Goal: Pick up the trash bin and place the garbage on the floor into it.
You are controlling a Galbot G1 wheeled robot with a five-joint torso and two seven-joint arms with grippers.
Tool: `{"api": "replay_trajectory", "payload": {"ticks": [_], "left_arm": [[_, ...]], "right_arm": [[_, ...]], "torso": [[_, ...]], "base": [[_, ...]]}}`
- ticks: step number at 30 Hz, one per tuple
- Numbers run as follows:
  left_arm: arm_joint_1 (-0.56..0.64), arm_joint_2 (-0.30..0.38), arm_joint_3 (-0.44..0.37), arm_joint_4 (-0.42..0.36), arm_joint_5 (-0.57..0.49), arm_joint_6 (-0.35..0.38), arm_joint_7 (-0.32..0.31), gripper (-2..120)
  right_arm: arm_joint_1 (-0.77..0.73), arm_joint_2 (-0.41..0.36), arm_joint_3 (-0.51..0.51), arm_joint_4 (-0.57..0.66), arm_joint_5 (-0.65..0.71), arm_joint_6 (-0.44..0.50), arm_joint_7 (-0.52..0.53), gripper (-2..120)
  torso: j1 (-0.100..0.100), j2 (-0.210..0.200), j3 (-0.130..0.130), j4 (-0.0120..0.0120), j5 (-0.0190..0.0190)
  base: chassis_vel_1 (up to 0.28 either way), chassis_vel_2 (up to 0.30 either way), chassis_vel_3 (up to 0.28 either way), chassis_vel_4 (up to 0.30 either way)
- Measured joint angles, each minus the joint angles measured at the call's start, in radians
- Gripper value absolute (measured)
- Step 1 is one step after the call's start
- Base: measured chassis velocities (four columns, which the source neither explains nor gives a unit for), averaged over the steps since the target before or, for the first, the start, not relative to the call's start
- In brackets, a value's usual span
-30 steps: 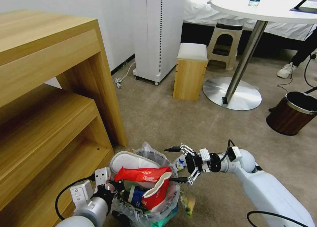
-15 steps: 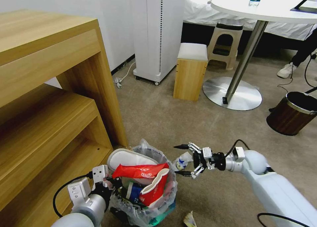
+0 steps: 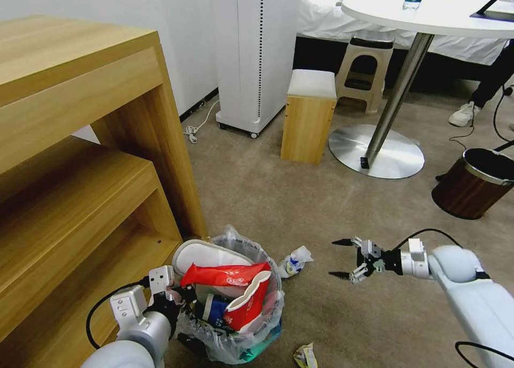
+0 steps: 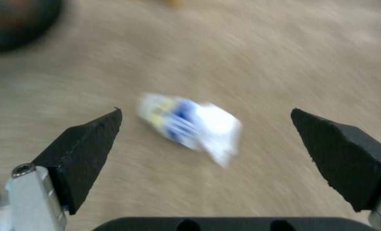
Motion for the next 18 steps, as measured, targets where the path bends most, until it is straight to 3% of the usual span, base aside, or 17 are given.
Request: {"api": "replay_trajectory", "payload": {"ticks": [2,5,7,13,18], "left_arm": [[0.004,0.001,0.0,-0.004,0.0,-0.001,0.0,1],[0.007,0.001,0.0,-0.006,0.0,-0.001,0.001,1],[0.008,0.0,0.0,-0.007,0.0,-0.001,0.001,1],[0.004,-0.002,0.006,-0.007,0.001,-0.001,0.002,1],[0.0,-0.002,0.008,-0.007,0.0,-0.001,0.002,1]], "right_arm": [[0.04,0.035,-0.02,-0.088,-0.046,0.025,0.093,100],[0.092,0.077,-0.039,-0.171,-0.092,0.072,0.144,100],[0.11,0.091,-0.044,-0.198,-0.106,0.087,0.152,100],[0.232,0.228,-0.086,-0.373,-0.127,0.17,0.178,100],[0.262,0.289,-0.118,-0.437,-0.122,0.149,0.167,100]], "torso": [[0.0,0.0,0.0,0.0,0.0],[0.0,0.0,0.0,-0.0001,-0.0002],[0.0,0.0,0.0,0.0,-0.0002],[0.0,0.0,0.0,0.0003,-0.0004],[0.0,0.0,0.0,0.0002,-0.0005]], "base": [[0.0,0.0,0.0,0.0],[0.0,0.0,0.0,0.0],[0.0,0.0,0.0,0.0],[0.0,0.0,0.0,0.0],[0.0,0.0,0.0,0.0]]}}
